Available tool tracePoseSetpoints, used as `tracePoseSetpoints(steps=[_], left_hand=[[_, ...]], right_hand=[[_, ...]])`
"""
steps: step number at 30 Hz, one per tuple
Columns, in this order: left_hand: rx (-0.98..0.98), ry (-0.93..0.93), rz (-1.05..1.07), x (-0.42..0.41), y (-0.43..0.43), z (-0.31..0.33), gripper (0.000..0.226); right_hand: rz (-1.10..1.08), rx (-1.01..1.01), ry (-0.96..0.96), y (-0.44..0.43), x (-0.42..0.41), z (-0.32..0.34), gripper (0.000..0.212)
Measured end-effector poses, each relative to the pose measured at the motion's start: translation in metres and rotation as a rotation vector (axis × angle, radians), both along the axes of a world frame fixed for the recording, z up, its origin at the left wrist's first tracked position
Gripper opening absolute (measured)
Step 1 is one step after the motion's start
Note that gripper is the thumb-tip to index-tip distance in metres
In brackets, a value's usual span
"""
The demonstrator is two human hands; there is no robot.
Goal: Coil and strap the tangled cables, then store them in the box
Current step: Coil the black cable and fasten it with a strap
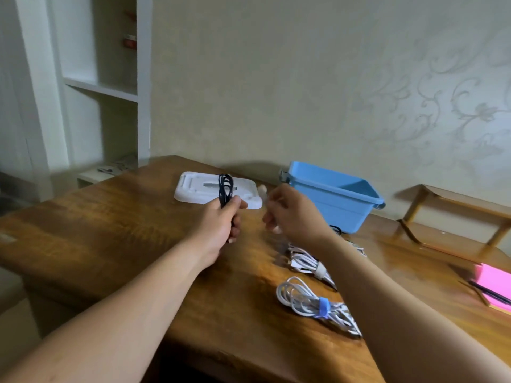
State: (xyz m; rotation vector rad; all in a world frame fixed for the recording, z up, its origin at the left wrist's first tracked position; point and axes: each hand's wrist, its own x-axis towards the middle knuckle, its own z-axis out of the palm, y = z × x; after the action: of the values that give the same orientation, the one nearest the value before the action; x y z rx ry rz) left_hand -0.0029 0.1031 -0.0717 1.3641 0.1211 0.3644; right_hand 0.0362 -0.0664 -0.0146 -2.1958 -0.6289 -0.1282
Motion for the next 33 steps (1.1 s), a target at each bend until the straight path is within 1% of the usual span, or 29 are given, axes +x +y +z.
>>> tracePoseSetpoints(steps=[2, 3, 4, 6, 8, 10, 12, 13, 14, 15, 16, 18, 20, 21, 23, 24, 25, 26, 28, 29, 31, 33], left_hand=[[-0.025, -0.021, -0.146, -0.004, -0.019, 0.016, 0.031], [-0.029, -0.037, -0.216, -0.006, -0.032, 0.026, 0.031], [-0.02, -0.06, -0.269, -0.006, -0.045, 0.035, 0.03], [0.028, -0.095, -0.328, -0.002, -0.073, 0.049, 0.028], [0.102, -0.087, -0.358, 0.006, -0.099, 0.06, 0.02], [0.172, -0.043, -0.392, 0.015, -0.122, 0.065, 0.008], [0.287, -0.016, -0.403, 0.027, -0.142, 0.06, 0.007], [0.377, -0.032, -0.405, 0.033, -0.149, 0.054, 0.009], [0.476, -0.061, -0.408, 0.037, -0.155, 0.05, 0.012], [0.55, -0.096, -0.418, 0.04, -0.16, 0.046, 0.014], [0.587, -0.122, -0.431, 0.042, -0.165, 0.044, 0.015], [0.625, -0.133, -0.422, 0.044, -0.171, 0.044, 0.014], [0.656, -0.13, -0.422, 0.042, -0.174, 0.047, 0.015], [0.638, -0.14, -0.435, 0.043, -0.174, 0.047, 0.017], [0.482, -0.138, -0.451, 0.046, -0.174, 0.048, 0.019], [0.386, -0.134, -0.456, 0.046, -0.174, 0.05, 0.026], [0.32, -0.131, -0.46, 0.047, -0.173, 0.05, 0.04], [0.291, -0.131, -0.459, 0.047, -0.173, 0.049, 0.053], [0.324, -0.137, -0.46, 0.048, -0.174, 0.047, 0.063], [0.338, -0.138, -0.465, 0.049, -0.176, 0.044, 0.064], [0.305, -0.141, -0.449, 0.05, -0.176, 0.041, 0.061], [0.256, -0.147, -0.417, 0.052, -0.174, 0.04, 0.052]], right_hand=[[0.061, 0.226, 0.05, -0.028, -0.002, 0.012, 0.009], [0.095, 0.299, 0.08, -0.041, -0.002, 0.014, 0.01], [0.113, 0.344, 0.109, -0.054, -0.002, 0.015, 0.012], [0.079, 0.356, 0.125, -0.078, -0.001, 0.013, 0.014], [0.002, 0.393, 0.083, -0.1, -0.003, 0.013, 0.017], [-0.061, 0.591, 0.073, -0.121, -0.002, 0.013, 0.016], [0.003, 0.809, 0.144, -0.137, -0.005, 0.015, 0.013], [0.083, 0.863, 0.192, -0.142, -0.007, 0.016, 0.014], [0.155, 0.863, 0.225, -0.146, -0.009, 0.016, 0.015], [0.181, 0.807, 0.217, -0.149, -0.011, 0.015, 0.015], [0.143, 0.709, 0.158, -0.152, -0.011, 0.012, 0.016], [-0.05, 0.49, -0.031, -0.155, -0.006, 0.001, 0.023], [-0.192, 0.415, -0.128, -0.159, 0.001, -0.009, 0.027], [-0.242, 0.406, -0.154, -0.161, 0.004, -0.013, 0.027], [-0.32, 0.399, -0.185, -0.164, 0.009, -0.015, 0.03], [-0.329, 0.413, -0.183, -0.165, 0.01, -0.016, 0.032], [-0.316, 0.433, -0.18, -0.164, 0.011, -0.016, 0.032], [-0.298, 0.451, -0.182, -0.163, 0.01, -0.017, 0.031], [-0.281, 0.478, -0.19, -0.16, 0.009, -0.018, 0.028], [-0.28, 0.487, -0.188, -0.159, 0.009, -0.019, 0.026], [-0.28, 0.501, -0.175, -0.158, 0.009, -0.02, 0.026], [-0.268, 0.518, -0.186, -0.158, 0.008, -0.022, 0.027]])
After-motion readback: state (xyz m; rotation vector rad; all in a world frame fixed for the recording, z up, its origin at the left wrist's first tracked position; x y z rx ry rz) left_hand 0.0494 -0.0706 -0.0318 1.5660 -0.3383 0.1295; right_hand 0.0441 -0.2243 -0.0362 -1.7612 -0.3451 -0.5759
